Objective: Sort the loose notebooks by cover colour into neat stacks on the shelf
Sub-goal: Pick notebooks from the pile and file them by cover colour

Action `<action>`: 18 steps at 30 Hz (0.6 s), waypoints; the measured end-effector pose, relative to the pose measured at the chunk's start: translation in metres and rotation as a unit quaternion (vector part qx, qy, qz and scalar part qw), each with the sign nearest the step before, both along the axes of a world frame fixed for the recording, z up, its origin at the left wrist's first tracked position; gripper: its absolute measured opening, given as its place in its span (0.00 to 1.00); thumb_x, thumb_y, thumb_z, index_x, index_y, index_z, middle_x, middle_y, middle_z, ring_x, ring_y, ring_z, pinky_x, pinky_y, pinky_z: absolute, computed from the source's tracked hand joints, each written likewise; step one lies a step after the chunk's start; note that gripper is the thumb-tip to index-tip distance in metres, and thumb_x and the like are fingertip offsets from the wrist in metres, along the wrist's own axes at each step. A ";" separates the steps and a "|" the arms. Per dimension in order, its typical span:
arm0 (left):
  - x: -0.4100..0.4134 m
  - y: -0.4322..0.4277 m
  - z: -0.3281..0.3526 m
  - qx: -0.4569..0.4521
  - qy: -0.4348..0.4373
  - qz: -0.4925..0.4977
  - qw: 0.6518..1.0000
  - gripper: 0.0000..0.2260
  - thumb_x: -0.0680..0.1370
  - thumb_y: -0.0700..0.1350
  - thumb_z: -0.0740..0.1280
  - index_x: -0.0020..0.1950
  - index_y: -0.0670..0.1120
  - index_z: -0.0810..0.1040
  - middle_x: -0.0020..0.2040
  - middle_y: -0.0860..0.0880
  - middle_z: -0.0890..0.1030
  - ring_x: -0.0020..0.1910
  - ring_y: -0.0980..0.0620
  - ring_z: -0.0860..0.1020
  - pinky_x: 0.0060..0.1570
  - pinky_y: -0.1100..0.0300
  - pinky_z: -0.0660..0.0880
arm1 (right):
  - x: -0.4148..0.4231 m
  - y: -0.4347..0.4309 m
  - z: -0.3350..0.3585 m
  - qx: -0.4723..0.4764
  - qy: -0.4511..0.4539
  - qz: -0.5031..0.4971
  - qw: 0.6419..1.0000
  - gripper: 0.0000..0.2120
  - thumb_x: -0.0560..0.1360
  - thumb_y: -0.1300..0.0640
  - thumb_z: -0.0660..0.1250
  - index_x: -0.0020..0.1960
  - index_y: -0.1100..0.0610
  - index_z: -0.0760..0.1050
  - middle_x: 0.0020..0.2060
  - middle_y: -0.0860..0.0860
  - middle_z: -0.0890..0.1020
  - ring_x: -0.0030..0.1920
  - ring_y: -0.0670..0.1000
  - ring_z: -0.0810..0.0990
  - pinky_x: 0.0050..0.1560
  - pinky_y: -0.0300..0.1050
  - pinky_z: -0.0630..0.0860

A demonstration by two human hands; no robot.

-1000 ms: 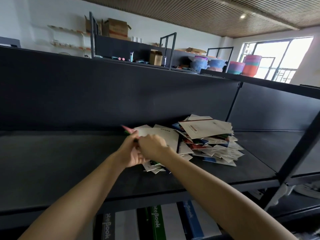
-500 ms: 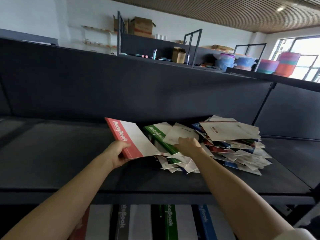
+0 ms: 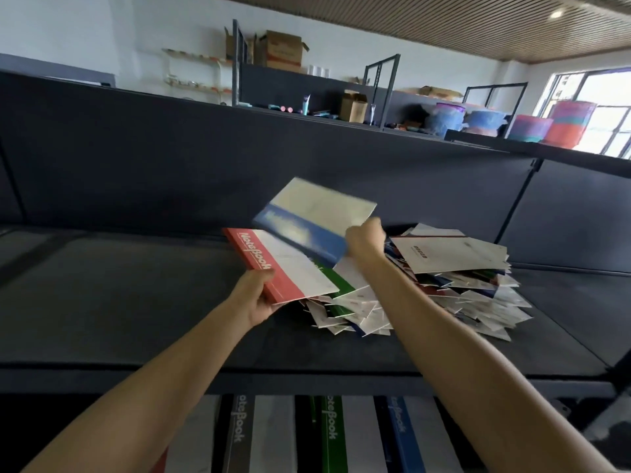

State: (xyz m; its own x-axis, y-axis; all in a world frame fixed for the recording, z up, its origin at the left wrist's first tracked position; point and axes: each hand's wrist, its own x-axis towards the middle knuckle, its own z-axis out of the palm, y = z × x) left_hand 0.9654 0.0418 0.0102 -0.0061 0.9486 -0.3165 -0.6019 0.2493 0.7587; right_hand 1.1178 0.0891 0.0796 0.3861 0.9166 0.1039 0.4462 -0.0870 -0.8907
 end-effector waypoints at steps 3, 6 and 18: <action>0.015 0.008 -0.007 0.006 -0.063 0.025 0.998 0.19 0.80 0.40 0.62 0.70 0.41 0.66 0.48 0.43 0.78 0.44 0.46 0.77 0.28 0.55 0.79 | -0.017 -0.012 -0.039 -0.077 0.103 0.069 0.989 0.05 0.73 0.70 0.59 0.47 0.67 0.72 0.44 0.61 0.76 0.48 0.59 0.80 0.45 0.49 0.77; 0.014 0.017 -0.015 -0.007 -0.054 0.057 0.997 0.22 0.78 0.35 0.63 0.71 0.39 0.64 0.55 0.40 0.76 0.48 0.43 0.77 0.33 0.50 0.78 | -0.017 -0.022 -0.052 -0.163 0.047 0.147 0.974 0.09 0.73 0.67 0.61 0.35 0.62 0.69 0.30 0.58 0.75 0.29 0.54 0.77 0.29 0.43 0.73; -0.035 0.020 -0.034 -0.053 0.066 0.125 0.989 0.23 0.76 0.34 0.64 0.70 0.42 0.65 0.50 0.44 0.75 0.50 0.44 0.74 0.48 0.51 0.71 | 0.006 0.011 -0.077 -0.109 -0.517 0.214 0.821 0.29 0.78 0.37 0.52 0.60 0.61 0.71 0.53 0.58 0.79 0.53 0.59 0.78 0.45 0.46 0.71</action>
State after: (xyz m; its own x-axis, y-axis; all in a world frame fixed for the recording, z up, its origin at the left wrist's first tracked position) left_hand 0.9304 0.0615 -0.0234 -0.2838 0.8737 -0.3951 -0.5526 0.1877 0.8120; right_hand 1.1240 0.1001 0.0028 -0.1682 0.9857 -0.0119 0.9857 0.1683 0.0006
